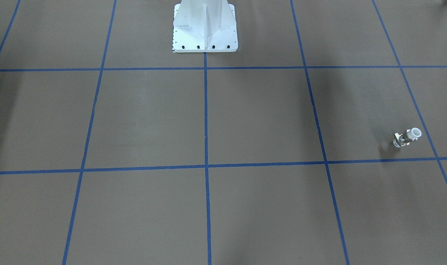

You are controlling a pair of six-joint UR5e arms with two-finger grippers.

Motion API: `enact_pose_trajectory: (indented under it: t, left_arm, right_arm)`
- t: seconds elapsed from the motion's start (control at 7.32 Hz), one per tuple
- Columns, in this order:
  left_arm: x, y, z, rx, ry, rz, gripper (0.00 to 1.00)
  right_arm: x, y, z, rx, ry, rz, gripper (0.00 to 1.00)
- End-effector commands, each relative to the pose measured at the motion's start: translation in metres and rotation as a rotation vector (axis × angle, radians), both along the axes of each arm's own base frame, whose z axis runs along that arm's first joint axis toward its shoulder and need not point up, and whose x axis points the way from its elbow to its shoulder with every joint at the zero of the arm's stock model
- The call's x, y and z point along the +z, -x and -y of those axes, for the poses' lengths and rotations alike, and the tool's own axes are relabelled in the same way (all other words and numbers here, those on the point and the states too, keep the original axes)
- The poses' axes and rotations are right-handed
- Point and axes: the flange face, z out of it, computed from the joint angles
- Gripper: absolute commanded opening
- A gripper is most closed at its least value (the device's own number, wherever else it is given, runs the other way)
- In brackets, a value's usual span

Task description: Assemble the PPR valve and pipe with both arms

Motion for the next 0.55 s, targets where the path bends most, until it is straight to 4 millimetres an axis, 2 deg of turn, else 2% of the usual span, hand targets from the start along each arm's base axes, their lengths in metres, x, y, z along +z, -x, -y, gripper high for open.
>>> enact_pose_trajectory:
  t: [0.0,0.14,0.41]
  left_arm:
    - [-0.007,-0.002,0.001,0.003,-0.019,-0.006,1.0]
    - [-0.006,-0.002,0.002,0.003,-0.015,-0.005,1.0]
    - [-0.027,-0.002,0.013,0.001,-0.054,-0.004,1.0]
  right_arm:
    - [-0.006,0.0,0.002,0.003,-0.009,-0.001,1.0]
    - [-0.01,0.0,0.004,0.002,-0.019,-0.001,1.0]
    - [-0.015,0.0,0.007,0.002,-0.027,0.002,1.0]
